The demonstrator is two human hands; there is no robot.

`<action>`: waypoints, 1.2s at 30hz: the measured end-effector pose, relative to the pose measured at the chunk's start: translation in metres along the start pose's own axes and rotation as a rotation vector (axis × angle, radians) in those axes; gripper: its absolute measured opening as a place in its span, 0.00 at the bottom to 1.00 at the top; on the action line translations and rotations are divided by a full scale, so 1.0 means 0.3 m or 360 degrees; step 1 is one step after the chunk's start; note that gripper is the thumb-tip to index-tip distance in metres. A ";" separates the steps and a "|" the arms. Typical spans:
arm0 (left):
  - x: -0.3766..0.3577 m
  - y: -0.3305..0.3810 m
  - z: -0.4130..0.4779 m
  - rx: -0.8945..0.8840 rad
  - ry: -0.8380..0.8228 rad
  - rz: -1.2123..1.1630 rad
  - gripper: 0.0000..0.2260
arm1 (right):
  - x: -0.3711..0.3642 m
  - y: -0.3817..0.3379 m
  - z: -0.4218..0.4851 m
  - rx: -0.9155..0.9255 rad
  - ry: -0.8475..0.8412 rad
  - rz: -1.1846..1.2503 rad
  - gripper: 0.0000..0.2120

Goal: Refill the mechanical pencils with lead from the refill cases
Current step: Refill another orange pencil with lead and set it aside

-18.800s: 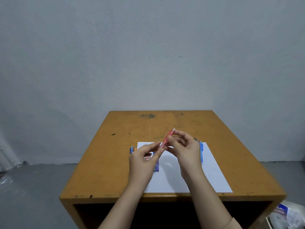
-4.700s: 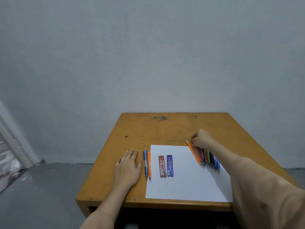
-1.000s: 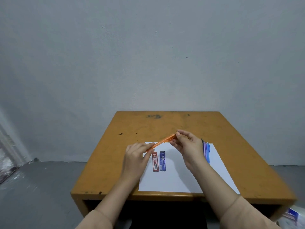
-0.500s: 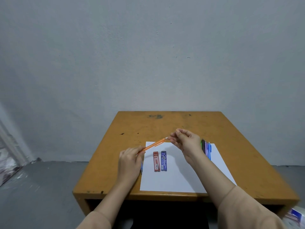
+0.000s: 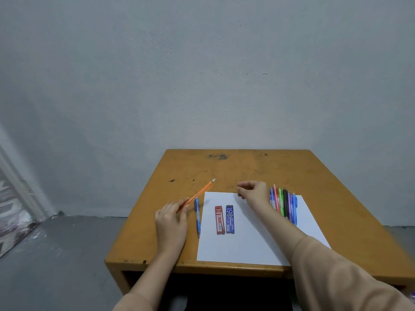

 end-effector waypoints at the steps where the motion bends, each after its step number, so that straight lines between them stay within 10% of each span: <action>1: 0.002 -0.002 -0.001 0.0003 0.0007 0.0007 0.09 | -0.009 0.004 0.004 0.0003 0.0002 -0.0051 0.05; 24: -0.010 0.014 -0.006 -0.0144 0.0016 0.0124 0.09 | -0.136 -0.031 -0.003 0.0385 -0.0160 -0.0880 0.15; 36: -0.016 0.034 -0.007 -0.0220 -0.0017 0.0168 0.09 | -0.080 -0.155 -0.069 0.0255 -0.0528 -0.0172 0.08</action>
Point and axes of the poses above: each hand's wrist, its own z-axis towards the middle knuckle, its own x-axis out of the back of the hand, y = z × x, the point moved 10 cm from there along z, towards the middle knuckle, and after that the axes turned 7 degrees about -x, right-handed, at the moved point
